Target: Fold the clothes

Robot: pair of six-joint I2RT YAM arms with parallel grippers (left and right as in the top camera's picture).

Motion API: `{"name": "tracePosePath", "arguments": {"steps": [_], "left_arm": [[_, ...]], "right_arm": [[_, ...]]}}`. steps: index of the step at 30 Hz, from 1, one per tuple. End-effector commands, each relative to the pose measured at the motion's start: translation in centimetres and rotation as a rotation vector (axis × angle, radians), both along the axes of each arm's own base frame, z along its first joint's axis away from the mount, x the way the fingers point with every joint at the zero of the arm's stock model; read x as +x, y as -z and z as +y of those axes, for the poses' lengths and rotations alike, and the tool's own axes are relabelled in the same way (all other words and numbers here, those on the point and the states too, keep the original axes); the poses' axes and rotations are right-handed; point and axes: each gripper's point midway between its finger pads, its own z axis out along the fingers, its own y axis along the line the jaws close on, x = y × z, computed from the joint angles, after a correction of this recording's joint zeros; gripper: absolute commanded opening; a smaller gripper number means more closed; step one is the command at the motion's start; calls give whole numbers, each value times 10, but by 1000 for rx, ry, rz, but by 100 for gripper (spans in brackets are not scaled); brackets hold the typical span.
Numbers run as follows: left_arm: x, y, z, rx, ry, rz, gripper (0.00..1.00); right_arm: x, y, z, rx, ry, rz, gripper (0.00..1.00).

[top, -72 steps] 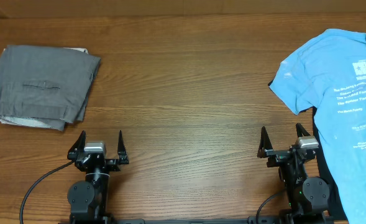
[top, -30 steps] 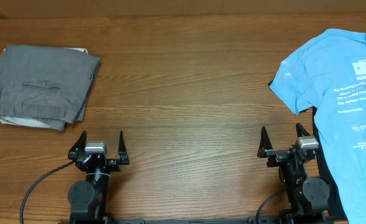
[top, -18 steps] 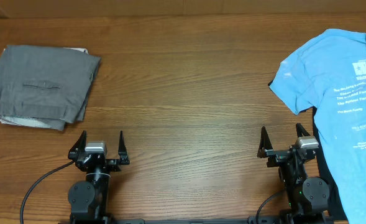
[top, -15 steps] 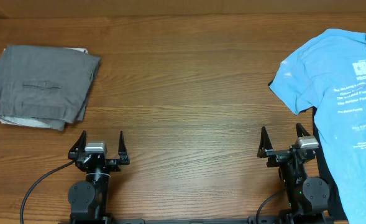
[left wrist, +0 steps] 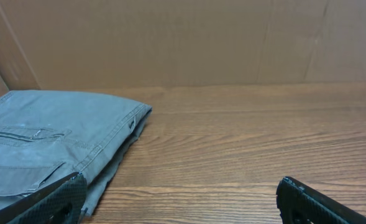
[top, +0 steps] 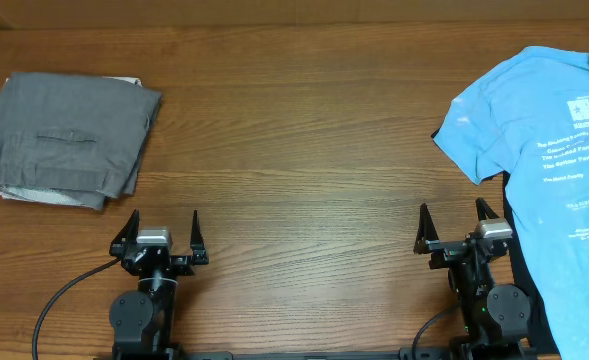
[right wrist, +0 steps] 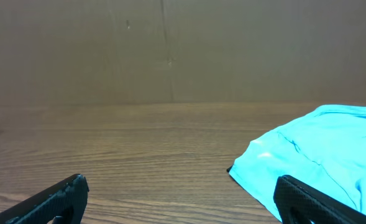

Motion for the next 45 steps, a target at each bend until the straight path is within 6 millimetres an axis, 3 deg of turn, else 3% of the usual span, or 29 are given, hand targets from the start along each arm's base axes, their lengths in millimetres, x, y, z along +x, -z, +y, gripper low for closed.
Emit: {"name": "tracePosePath", "arguments": {"steps": [1, 7, 10, 17, 20, 26, 31, 33, 37, 40, 45], "left_arm": [[0, 0, 1, 23, -5, -7, 100], [0, 0, 1, 23, -5, -7, 100], [0, 0, 1, 23, -5, -7, 100], [0, 0, 1, 23, -5, -7, 100], [0, 0, 1, 23, -5, -7, 100], [0, 0, 1, 23, -6, -7, 100], [0, 0, 1, 23, -5, -7, 100], [0, 0, 1, 23, -5, -7, 100], [0, 0, 1, 23, -5, -7, 100], [0, 0, 1, 23, -5, -7, 100], [0, 0, 1, 23, -5, -7, 100]], "right_arm": [[0, -1, 0, 6, -4, -14, 100], [-3, -17, 11, 23, -69, -60, 100], [-9, -35, 11, 101, -70, -45, 100], [-31, -117, 7, 139, -65, -70, 100], [-31, -148, 6, 135, -52, -21, 100], [-3, -193, 3, 115, -7, 178, 100], [40, -214, -2, 81, 59, 410, 100], [59, -213, 1, 71, 59, 502, 100], [103, -190, 6, 48, 67, 696, 100], [140, -154, 13, 40, 58, 811, 100], [161, -82, 16, 25, 61, 1029, 100]]}}
